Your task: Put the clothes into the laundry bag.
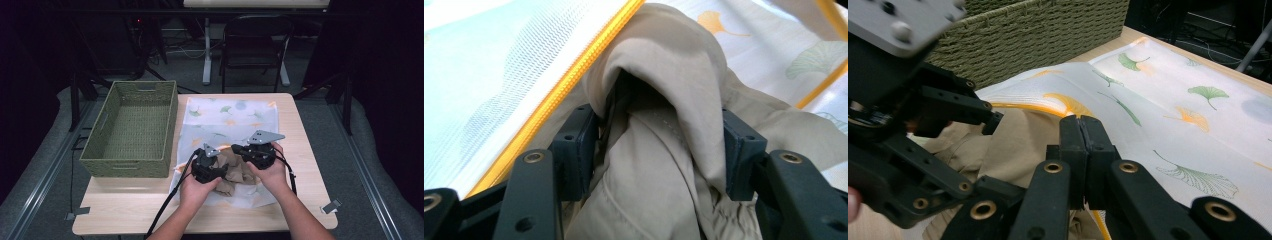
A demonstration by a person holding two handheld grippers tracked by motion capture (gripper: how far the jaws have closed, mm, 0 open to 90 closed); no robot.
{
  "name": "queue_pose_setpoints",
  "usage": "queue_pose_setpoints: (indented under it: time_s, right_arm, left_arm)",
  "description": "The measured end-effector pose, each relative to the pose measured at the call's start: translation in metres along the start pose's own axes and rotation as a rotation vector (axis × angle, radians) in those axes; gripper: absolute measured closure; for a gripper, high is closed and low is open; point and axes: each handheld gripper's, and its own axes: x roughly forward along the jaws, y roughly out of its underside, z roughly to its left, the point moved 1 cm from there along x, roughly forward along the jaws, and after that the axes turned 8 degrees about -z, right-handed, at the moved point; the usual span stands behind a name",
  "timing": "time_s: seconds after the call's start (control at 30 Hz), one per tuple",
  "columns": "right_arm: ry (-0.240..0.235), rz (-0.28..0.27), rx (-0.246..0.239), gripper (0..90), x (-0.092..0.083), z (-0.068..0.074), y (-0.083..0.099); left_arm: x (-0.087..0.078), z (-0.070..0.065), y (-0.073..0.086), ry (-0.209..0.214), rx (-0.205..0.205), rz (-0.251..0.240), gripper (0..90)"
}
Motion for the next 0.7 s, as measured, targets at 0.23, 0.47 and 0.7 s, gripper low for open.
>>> queue_pose_setpoints:
  time_s: [0.23,0.47,0.7]
  right_arm:
    - [0.000,0.004,-0.007,89.5,-0.001,0.002,0.001]
    - [-0.004,0.005,-0.006,89.5,0.000,0.002,0.001]
    - [-0.005,0.006,-0.004,89.5,0.000,0.002,0.002]
  left_arm:
    - [-0.018,-0.002,-0.002,0.015,-0.009,-0.037,41.8]
    - [-0.024,-0.005,0.001,0.018,-0.003,-0.037,41.7]
    - [-0.020,-0.009,0.005,0.029,0.002,-0.007,41.6]
